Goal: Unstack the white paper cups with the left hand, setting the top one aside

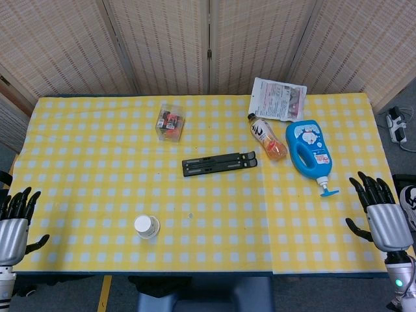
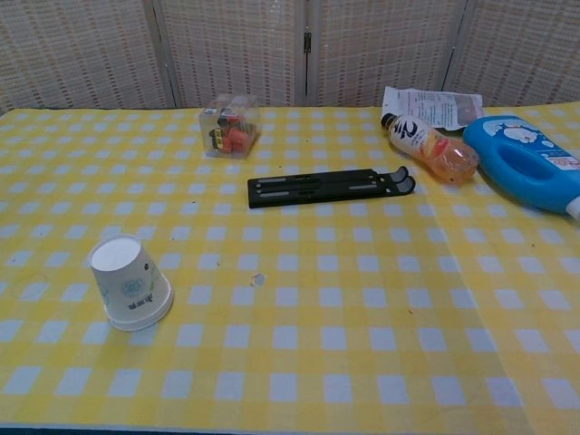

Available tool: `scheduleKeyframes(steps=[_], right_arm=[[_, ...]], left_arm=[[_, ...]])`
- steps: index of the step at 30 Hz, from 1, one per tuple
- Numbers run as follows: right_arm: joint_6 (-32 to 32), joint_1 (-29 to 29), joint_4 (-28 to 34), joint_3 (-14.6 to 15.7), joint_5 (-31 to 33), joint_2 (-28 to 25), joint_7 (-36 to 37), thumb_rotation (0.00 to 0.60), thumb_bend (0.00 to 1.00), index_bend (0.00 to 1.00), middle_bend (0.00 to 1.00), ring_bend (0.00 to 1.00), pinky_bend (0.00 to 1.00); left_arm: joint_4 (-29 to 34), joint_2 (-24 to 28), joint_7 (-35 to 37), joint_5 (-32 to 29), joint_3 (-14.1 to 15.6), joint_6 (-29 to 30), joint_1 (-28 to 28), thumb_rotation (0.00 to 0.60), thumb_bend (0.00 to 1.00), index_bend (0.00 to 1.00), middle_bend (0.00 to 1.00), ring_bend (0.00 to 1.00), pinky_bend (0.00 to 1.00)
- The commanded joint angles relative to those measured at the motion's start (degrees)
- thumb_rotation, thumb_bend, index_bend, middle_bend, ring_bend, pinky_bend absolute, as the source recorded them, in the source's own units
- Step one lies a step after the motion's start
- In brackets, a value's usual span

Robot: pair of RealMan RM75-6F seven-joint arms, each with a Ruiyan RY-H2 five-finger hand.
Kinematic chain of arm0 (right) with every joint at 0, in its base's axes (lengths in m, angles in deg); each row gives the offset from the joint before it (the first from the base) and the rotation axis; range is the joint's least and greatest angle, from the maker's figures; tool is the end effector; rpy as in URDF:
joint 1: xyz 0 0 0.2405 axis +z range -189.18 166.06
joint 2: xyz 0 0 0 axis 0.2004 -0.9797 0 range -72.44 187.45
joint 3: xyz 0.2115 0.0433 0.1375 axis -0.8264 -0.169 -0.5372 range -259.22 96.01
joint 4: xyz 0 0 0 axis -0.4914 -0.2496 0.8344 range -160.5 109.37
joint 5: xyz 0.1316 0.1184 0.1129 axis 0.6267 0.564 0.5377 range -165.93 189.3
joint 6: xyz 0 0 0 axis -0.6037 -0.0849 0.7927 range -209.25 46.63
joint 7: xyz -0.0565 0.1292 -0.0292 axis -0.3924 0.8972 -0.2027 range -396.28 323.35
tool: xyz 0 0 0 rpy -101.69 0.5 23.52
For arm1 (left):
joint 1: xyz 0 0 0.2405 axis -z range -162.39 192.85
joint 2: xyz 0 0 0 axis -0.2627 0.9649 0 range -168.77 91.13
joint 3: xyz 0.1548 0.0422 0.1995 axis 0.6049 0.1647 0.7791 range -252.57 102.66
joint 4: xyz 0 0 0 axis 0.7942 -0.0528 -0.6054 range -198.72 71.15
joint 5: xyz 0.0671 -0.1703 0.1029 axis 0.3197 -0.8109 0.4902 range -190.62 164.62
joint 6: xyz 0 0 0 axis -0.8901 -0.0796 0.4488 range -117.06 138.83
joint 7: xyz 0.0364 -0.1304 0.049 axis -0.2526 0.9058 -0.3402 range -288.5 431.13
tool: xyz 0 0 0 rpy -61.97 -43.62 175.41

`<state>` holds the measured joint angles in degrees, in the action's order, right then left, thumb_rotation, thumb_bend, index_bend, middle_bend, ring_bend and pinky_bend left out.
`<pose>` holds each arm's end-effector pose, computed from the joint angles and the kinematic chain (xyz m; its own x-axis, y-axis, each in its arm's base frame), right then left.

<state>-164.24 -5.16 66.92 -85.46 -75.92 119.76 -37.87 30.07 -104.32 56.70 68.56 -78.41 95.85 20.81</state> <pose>-0.3048 -0.1929 0.1652 0.4473 -0.0072 0.8944 -0.8928 -0.0628 0.4460 -0.3108 0.1862 0.1539 0.5674 0.0067 0.8234 0.8222 0.0514 -0.5669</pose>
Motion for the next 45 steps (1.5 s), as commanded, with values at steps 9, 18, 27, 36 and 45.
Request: scheduleKeyframes(steps=[9, 18, 27, 36, 45], right_arm=[[0.68, 0.76, -0.75, -0.01, -0.27, 0.11, 0.77, 0.6, 0.3, 0.0, 0.0, 0.05, 0.0], [1.54, 1.96, -0.19, -0.83, -0.04, -1.57, 1.35, 0.6, 0.3, 0.0, 0.0, 0.04, 0.0], [2.14, 2.88, 0.29, -1.34, 0.22, -2.5, 1.31, 0.6, 0.3, 0.0, 0.0, 0.04, 0.0], [1.31, 2.62, 0.18, -1.39, 0.4, -2.84, 1.71, 0.6, 0.3, 0.0, 0.0, 0.05, 0.0], [0.22, 1.97, -0.3, -1.37, 0.74, -3.0, 2.74, 0.6, 0.29, 0.0, 0.0, 0.04, 0.0]], left_arm=[[1.54, 0.64, 0.09, 0.45, 0.51, -1.49, 0.62, 0.6, 0.22, 0.0, 0.0, 0.0, 0.0], [0.7, 0.07, 3.7, 6.54, 1.27, -5.22, 4.66, 0.6, 0.23, 0.06, 0.0, 0.0, 0.0], [-0.1, -1.09, 6.77, 16.06, 2.45, -13.34, 13.41, 0.6, 0.24, 0.15, 0.04, 0.05, 0.0], [2.88, -1.11, 4.49, 18.64, 3.23, -23.67, 21.19, 0.6, 0.32, 0.17, 0.05, 0.05, 0.0], [8.48, 1.36, 1.97, 13.4, 2.14, -34.62, 27.65, 0.6, 0.4, 0.22, 0.05, 0.05, 0.01]])
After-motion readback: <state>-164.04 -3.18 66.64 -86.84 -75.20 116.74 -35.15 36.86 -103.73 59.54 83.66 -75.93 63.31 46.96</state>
